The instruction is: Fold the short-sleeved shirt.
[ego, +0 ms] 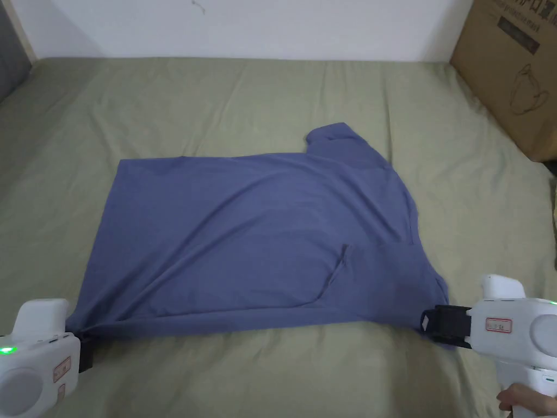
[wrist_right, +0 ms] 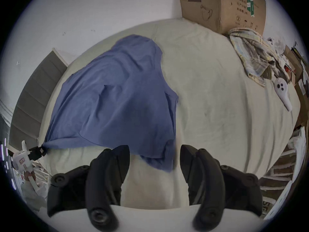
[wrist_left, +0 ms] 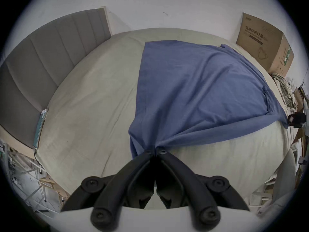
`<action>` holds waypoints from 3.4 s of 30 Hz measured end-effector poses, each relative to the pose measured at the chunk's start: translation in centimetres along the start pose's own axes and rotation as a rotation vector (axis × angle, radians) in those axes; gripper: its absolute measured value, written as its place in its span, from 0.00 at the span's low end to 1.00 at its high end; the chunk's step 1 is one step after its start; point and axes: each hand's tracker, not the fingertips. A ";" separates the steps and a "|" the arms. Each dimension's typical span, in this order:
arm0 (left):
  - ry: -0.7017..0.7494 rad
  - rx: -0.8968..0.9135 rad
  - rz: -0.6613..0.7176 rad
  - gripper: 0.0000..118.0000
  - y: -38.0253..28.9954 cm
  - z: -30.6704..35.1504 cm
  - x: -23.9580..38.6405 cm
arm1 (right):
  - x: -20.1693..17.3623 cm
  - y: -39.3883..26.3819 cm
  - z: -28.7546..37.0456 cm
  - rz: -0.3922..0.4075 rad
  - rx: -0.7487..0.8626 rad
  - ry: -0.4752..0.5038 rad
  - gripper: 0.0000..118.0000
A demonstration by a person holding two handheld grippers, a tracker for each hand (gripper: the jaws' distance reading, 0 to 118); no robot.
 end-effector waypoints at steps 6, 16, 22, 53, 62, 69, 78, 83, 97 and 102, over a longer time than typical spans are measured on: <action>0.002 -0.010 0.004 0.00 -0.1 0.4 -0.4 | -0.4 -0.4 -1.6 0.049 -0.050 -0.011 0.03; -0.007 0.014 0.041 0.00 5.0 1.8 -0.8 | -1.5 5.1 2.2 0.068 0.059 0.003 0.03; 0.012 0.011 0.009 0.00 11.3 -2.5 -0.8 | -4.0 12.0 -1.3 0.095 0.058 -0.015 0.03; -0.024 -0.050 0.112 0.20 5.0 -0.7 -0.1 | -5.7 5.0 -3.0 0.114 -0.025 -0.016 0.01; 0.011 -0.098 0.159 0.60 7.8 -7.6 -2.3 | -4.6 4.7 -4.9 0.104 -0.079 -0.028 0.01; -0.028 -0.064 0.066 0.09 8.6 -7.8 -0.9 | -4.1 4.9 -4.6 0.079 -0.081 -0.034 0.01; -0.024 -0.070 0.048 0.08 9.0 -6.8 -1.1 | -0.9 7.9 -4.7 -0.013 0.000 -0.064 0.57; -0.019 -0.078 0.023 0.08 9.2 -6.5 -0.8 | 0.1 10.2 -8.6 -0.032 -0.036 -0.094 0.54; -0.014 -0.047 0.008 0.07 10.1 -3.4 -2.0 | -2.7 10.2 -2.6 0.098 0.044 -0.127 0.08; -0.001 -0.024 -0.019 0.07 8.9 -0.6 -2.4 | -2.4 8.2 0.4 0.097 0.049 -0.114 0.08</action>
